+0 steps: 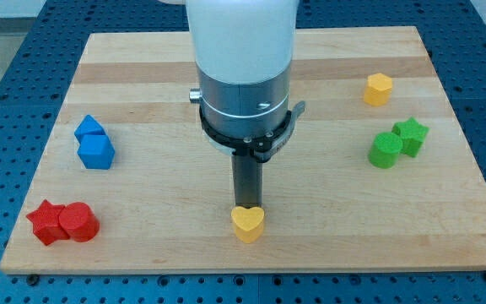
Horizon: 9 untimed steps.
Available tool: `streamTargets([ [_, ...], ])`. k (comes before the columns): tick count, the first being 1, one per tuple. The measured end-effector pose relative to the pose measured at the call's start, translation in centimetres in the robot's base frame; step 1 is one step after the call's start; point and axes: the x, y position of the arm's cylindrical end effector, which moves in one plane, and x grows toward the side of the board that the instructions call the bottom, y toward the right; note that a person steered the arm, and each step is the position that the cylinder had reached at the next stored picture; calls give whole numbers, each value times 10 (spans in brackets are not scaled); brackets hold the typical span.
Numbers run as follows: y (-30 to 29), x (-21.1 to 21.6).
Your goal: Place the yellow blocks at the bottom center of the board
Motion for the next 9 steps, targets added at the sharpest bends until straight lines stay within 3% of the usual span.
streamTargets([
  [4, 2, -44],
  [6, 7, -190],
  [7, 57, -243],
  [9, 255, -226],
])
